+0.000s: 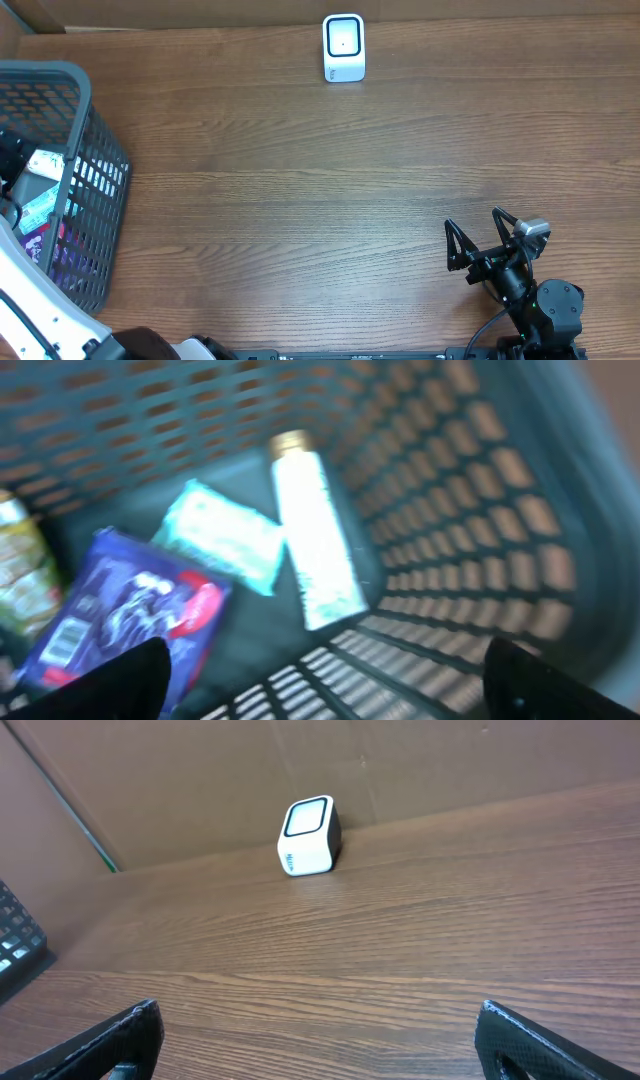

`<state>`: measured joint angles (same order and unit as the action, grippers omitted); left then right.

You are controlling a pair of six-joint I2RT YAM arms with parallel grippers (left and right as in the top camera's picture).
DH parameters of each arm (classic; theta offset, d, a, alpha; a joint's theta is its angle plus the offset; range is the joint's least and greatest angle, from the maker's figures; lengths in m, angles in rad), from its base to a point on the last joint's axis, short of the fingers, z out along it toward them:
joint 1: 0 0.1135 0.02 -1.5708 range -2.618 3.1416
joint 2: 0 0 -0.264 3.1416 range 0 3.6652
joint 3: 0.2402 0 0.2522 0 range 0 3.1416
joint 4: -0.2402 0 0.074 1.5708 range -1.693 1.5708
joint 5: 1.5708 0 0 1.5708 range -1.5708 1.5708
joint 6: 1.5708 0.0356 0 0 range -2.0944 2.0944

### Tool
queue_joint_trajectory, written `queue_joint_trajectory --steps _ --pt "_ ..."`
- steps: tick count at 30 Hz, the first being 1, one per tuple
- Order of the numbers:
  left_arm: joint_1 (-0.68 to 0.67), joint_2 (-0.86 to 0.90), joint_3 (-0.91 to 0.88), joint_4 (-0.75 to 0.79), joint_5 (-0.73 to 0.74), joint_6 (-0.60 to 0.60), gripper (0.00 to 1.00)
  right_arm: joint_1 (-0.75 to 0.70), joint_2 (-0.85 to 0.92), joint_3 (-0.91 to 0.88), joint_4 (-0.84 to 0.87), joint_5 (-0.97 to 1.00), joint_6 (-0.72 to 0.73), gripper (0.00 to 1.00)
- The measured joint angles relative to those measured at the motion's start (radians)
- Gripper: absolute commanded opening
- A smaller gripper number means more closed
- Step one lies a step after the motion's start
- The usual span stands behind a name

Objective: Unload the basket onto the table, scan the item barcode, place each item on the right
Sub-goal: 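Move the left gripper over the basket and reach down inside, then grasp the purple Carefree pad pack in the basket with the left gripper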

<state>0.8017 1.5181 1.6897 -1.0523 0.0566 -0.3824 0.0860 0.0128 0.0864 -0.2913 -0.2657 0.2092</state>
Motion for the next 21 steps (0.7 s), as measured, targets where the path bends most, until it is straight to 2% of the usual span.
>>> queue_joint_trajectory --steps 6,11,21 --pt "0.004 0.087 0.000 -0.033 -0.103 -0.039 0.93 0.000 0.000 0.000 0.000 0.001 0.000 1.00" --pt "0.013 0.155 0.000 -0.095 -0.174 -0.046 0.92 0.000 0.000 0.000 0.000 0.001 0.000 1.00" --pt "0.024 0.282 0.000 -0.167 -0.227 -0.072 0.92 0.000 0.000 0.000 0.000 0.003 0.000 1.00"
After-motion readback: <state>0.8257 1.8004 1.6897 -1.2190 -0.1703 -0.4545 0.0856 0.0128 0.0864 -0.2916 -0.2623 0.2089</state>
